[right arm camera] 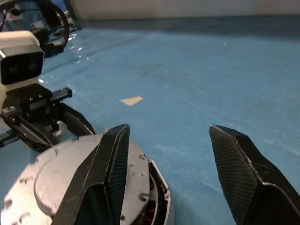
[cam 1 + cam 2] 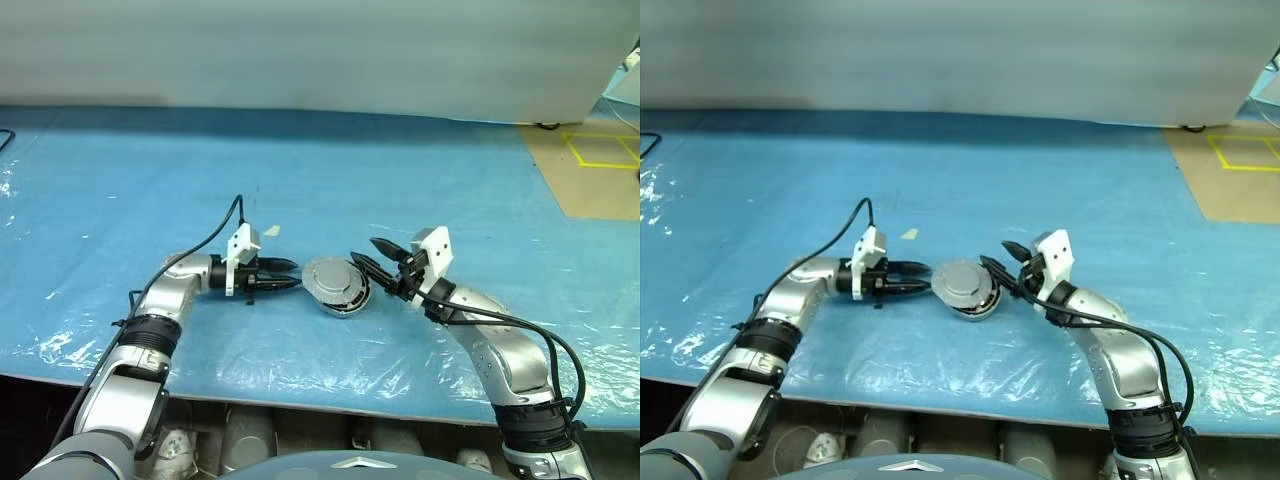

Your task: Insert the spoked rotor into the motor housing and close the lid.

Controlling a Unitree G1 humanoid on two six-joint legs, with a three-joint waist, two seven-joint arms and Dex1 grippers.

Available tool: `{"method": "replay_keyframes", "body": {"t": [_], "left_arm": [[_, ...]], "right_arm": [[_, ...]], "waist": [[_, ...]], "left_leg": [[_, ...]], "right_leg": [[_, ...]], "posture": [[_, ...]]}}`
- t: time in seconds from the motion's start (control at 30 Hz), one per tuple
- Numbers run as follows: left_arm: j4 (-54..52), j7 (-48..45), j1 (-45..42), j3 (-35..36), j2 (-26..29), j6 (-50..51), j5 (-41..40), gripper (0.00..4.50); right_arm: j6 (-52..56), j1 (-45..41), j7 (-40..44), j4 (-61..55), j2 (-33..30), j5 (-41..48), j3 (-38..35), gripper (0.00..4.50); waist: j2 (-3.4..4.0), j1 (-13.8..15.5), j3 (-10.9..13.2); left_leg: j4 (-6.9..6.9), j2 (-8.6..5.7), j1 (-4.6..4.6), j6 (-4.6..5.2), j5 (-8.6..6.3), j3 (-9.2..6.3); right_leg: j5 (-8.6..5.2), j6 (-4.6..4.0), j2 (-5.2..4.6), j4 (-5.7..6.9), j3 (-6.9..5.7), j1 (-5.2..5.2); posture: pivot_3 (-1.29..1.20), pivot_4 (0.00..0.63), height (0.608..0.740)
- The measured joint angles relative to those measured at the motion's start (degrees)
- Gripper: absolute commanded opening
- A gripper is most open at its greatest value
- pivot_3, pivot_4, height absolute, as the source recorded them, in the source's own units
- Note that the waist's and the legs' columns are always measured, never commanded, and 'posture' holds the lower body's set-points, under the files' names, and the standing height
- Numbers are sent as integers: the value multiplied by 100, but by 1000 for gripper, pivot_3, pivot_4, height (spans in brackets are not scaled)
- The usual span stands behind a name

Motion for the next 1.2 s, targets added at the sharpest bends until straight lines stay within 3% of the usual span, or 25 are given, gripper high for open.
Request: {"method": "replay_keyframes", "body": {"t": [0.13, 0.33, 0.8, 0.97, 1.2], "left_arm": [[4, 4, 1, 27, 57, -9, 2, 1846], [6, 31, 12, 42, 57, -60, 2, 1846], [342, 82, 63, 136, 35, -395, 30, 1846], [415, 138, 63, 139, 21, -448, 55, 1846], [357, 189, 63, 139, -104, -420, 68, 1846]], "right_arm": [[108, -128, 69, -2, -1, 56, 89, 3009], [162, -319, 261, -12, -234, -169, 624, 4474], [298, -350, 517, -13, -537, -537, 1313, 4474], [206, -314, 545, -12, -581, -690, 1366, 2965], [50, -282, 471, 52, -534, -814, 1283, 2963]], "waist": [[0, 1, 0], [0, 0, 0], [0, 6, 0], [0, 6, 0], [-1, 8, 0]], "left_leg": [[1, 0, -1, 0, 0, 0], [0, -1, -1, -1, 0, 0], [0, 0, -1, -2, 0, -1], [1, 0, 0, -2, 0, -1], [7, 0, -2, -2, 0, -1]], "right_leg": [[0, 0, 0, 0, 0, 0], [1, 1, 0, 0, 0, 0], [1, 2, 0, 1, 0, 0], [1, 2, 0, 1, 0, 0], [1, 1, -1, 1, 1, 1]], "posture": [[0, 150, 740], [0, 150, 740], [0, 150, 740], [0, 150, 740], [0, 150, 740]]}}
